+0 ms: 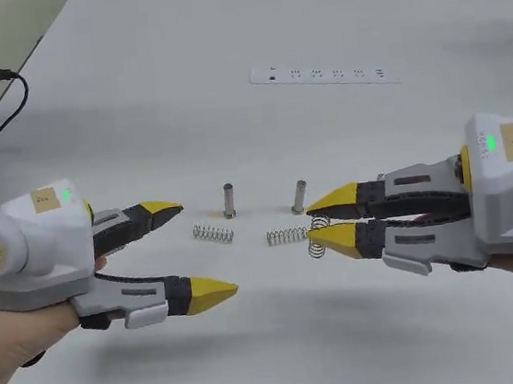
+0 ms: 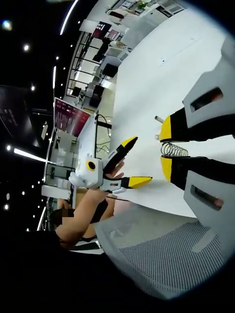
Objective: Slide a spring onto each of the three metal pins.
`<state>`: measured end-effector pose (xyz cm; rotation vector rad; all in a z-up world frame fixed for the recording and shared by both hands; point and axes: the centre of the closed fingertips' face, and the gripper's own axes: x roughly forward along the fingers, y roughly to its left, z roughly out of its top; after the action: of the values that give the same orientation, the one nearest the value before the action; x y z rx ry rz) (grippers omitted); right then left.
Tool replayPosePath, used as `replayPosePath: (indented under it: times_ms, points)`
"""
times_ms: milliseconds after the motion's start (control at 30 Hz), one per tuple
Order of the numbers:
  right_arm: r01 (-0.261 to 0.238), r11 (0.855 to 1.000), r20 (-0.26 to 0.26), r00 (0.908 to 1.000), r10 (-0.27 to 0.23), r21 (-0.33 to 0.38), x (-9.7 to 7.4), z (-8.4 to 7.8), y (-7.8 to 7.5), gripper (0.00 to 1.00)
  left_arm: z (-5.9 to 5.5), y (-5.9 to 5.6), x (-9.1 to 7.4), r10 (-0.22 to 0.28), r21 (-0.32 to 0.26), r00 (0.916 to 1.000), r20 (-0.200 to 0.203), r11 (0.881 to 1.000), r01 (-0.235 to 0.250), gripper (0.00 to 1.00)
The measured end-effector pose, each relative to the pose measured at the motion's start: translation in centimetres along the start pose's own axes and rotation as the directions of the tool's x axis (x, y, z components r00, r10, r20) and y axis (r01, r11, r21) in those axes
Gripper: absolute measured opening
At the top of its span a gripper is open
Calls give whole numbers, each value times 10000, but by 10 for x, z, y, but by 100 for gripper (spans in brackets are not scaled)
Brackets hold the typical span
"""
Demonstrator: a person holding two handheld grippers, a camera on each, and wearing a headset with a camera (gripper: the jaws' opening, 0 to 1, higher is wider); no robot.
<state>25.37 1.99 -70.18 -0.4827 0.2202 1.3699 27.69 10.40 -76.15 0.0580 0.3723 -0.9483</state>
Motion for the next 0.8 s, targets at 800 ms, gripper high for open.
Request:
replayPosePath:
  times_ms: [800]
  points:
    - [655, 9972, -210, 9976, -663, -367, -8, -14, -8, 8, -15, 22, -13, 959, -777, 9954, 41, 9924, -953, 98]
